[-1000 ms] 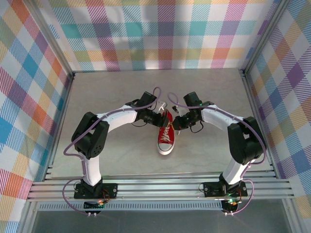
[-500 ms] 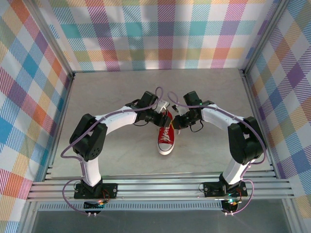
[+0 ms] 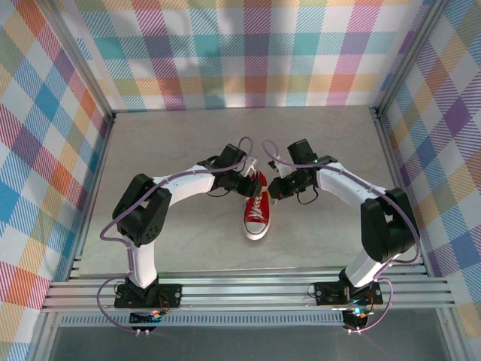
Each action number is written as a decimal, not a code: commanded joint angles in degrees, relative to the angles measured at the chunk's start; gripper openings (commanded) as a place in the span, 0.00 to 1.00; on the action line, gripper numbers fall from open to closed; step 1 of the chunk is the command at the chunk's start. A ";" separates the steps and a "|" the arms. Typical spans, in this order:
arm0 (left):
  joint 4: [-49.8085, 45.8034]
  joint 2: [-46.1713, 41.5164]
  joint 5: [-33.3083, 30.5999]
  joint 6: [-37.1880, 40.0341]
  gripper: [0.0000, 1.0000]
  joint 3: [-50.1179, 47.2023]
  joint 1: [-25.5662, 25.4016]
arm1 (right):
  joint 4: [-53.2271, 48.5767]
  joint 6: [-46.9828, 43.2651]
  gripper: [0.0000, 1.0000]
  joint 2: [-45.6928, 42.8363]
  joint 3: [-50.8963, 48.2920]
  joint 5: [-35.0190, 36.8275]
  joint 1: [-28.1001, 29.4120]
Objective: Tie the shoes
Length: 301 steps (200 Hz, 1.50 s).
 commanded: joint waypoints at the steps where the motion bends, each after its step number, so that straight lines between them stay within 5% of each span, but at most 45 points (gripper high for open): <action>1: -0.68 0.59 -1.57 -1.26 0.56 -0.06 0.63 | -2.58 -1.15 0.00 -2.19 -2.49 -1.24 -0.45; 92: -0.02 0.11 -0.60 -1.71 0.56 -0.28 0.90 | -4.97 -1.41 0.00 -4.55 -7.58 -0.70 -0.95; 121: 0.47 -2.69 -1.04 -3.06 0.61 -0.91 0.92 | -5.51 -2.79 0.39 -5.72 -6.65 -0.33 -0.95; 149: 0.83 -7.83 -1.33 -4.26 0.67 -2.17 1.28 | -7.64 -4.67 0.56 -7.96 -3.82 4.31 -3.06; 216: 12.37 -13.83 4.64 -20.83 0.68 -11.82 8.80 | -3.74 -9.84 0.59 1.77 1.30 5.13 -5.28; 301: 33.07 -5.23 11.59 -36.24 0.68 -18.13 9.26 | -2.61 -14.72 0.58 9.86 4.37 3.59 -2.77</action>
